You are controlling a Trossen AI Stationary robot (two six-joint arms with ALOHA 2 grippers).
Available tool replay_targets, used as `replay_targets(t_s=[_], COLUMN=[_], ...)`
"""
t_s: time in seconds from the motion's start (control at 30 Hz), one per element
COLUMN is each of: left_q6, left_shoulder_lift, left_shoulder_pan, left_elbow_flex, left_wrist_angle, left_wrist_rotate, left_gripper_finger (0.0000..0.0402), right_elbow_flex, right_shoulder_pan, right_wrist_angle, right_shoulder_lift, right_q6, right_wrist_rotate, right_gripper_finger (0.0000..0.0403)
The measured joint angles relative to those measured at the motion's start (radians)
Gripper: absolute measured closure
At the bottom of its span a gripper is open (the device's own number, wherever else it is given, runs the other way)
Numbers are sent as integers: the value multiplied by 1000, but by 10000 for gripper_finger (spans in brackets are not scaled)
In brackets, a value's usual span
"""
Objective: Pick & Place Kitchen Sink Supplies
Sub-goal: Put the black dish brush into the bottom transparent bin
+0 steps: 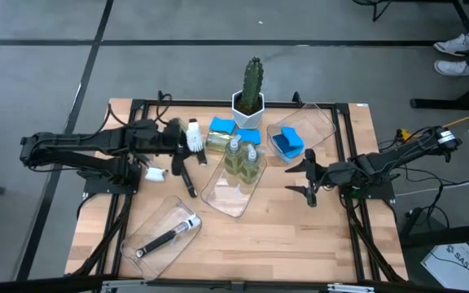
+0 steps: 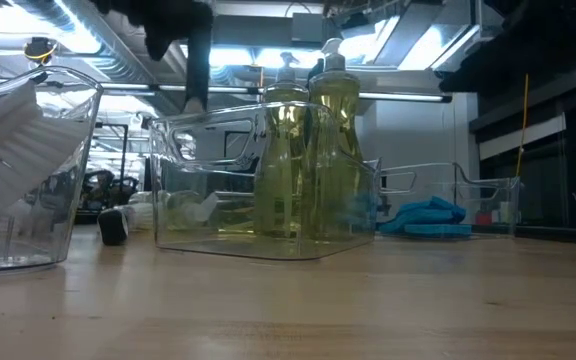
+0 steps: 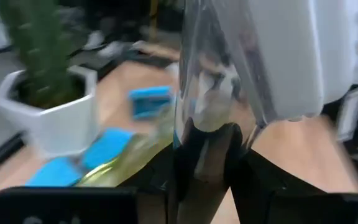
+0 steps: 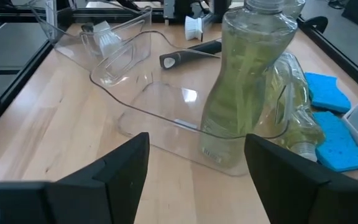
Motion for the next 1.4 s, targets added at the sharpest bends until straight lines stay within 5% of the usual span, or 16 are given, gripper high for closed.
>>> replay_targets(t_s=[0.37, 0.57, 1.0, 1.4], left_q6=[-123, -258, -627, -840], left_shoulder_lift=[41, 129, 319, 340], left_shoulder_pan=[-160, -263, -487, -581], left_elbow_flex=[71, 162, 243, 243], left_wrist_angle=[100, 76, -215, -582], left_wrist_rotate=[46, 152, 262, 136], left_gripper_finger=[300, 300, 300, 300], right_elbow_flex=[0, 0, 0, 0], right_shoulder_pan=[-18, -18, -18, -18], right_wrist_angle=[-5, -6, -9, -12], right_shoulder_lift=[0, 0, 1, 1], right_q6=[2, 3, 0, -18], right_wrist_rotate=[0, 0, 0, 0], right_gripper_finger=[141, 141, 141, 141])
